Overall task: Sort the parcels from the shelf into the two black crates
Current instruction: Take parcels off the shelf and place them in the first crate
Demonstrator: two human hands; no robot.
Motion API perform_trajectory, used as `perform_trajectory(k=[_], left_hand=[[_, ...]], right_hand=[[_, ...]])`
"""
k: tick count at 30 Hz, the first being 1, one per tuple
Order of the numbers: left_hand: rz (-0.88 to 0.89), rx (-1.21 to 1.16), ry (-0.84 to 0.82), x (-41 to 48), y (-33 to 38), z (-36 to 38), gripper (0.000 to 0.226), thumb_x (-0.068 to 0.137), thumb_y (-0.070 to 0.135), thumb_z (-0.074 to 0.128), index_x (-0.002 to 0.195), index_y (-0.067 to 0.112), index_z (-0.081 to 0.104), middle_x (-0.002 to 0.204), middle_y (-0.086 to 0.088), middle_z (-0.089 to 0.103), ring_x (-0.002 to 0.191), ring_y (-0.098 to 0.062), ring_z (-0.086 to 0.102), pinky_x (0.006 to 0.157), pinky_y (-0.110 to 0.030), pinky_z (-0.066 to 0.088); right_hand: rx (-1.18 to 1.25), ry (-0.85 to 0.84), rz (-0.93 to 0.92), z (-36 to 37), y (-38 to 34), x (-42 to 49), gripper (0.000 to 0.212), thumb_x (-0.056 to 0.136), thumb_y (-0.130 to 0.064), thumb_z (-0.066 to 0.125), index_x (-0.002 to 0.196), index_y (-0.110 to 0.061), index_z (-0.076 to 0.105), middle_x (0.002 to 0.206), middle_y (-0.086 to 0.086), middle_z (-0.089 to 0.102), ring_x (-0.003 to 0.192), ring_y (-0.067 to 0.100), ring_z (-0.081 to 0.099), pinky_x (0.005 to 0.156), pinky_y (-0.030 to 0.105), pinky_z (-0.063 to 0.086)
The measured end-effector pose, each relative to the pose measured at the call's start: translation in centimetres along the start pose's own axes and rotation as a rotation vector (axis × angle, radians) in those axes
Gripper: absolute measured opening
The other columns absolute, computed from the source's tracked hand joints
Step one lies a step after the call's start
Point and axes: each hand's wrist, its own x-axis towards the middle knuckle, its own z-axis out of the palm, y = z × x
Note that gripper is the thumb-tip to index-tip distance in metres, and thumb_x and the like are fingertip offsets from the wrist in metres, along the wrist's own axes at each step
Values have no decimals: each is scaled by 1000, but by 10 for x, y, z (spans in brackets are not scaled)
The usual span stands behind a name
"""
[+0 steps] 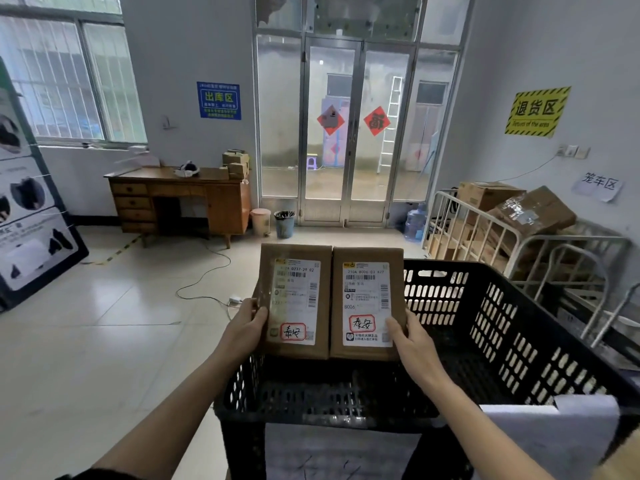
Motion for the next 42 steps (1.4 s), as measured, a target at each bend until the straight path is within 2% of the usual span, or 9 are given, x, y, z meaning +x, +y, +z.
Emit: perform_trajectory(k=[6,11,15,21,25,29,32,38,42], left_hand=[[-164,47,8,25,-7,26,25,98,31,36,106,9,46,109,-12,58,103,-27,57,92,-43,47],[-291,41,-57,44,-16,38,37,97,35,39,115,3,43,97,-8,59,93,-23,60,81,-37,50],[-363,118,-106,57,-32,44,43,96,37,41,122,3,41,109,-13,63,100,-25,62,90,-41,51],[-515,100,-151,62,-61,58,44,98,27,38,131,-3,34,110,-14,63,93,-25,64,75,-33,54],[-585,87,-203,77,-73,61,30,99,21,36,113,-2,49,87,-10,66,77,-21,64,70,-28,51],[-663,139,-333,86,-78,62,26,99,17,37,87,8,59,77,-5,66,70,-18,62,64,-26,48],[-702,176,-373,88,-86,66,26,98,12,37,85,8,59,81,-6,67,70,-18,65,56,-24,52],[-758,154,-379,90,-109,76,22,96,11,41,85,5,60,87,-9,68,83,-23,66,62,-25,54],[-713,228,-325,98,-126,77,29,92,10,45,112,-4,61,113,-16,66,106,-28,63,90,-33,52]], right_hand=[[-45,20,172,9,29,27,24,99,-34,37,112,-17,48,91,-8,59,79,1,55,60,17,41],[-8,-6,324,20,50,44,28,100,-33,34,109,-10,48,85,-5,58,76,6,57,57,21,42],[0,-41,431,22,58,59,27,100,-30,33,110,-7,44,82,-1,58,71,8,57,53,22,41],[-37,-95,581,39,83,72,23,99,-23,34,106,-4,46,75,0,59,67,11,58,50,23,41],[-40,-159,673,51,104,85,28,96,-19,38,98,-5,62,79,5,71,75,19,68,59,24,49],[-55,-202,731,58,122,96,28,95,-11,37,99,-7,64,75,3,68,70,16,67,49,19,48],[-53,-227,800,63,135,98,31,93,-4,34,99,-7,64,72,3,68,70,18,67,49,20,49],[-36,-271,855,70,157,103,25,90,-5,43,91,-6,68,71,3,74,77,21,71,70,29,57],[-48,-307,893,76,160,105,28,88,-1,38,82,-8,65,84,8,71,90,28,68,81,35,56]])
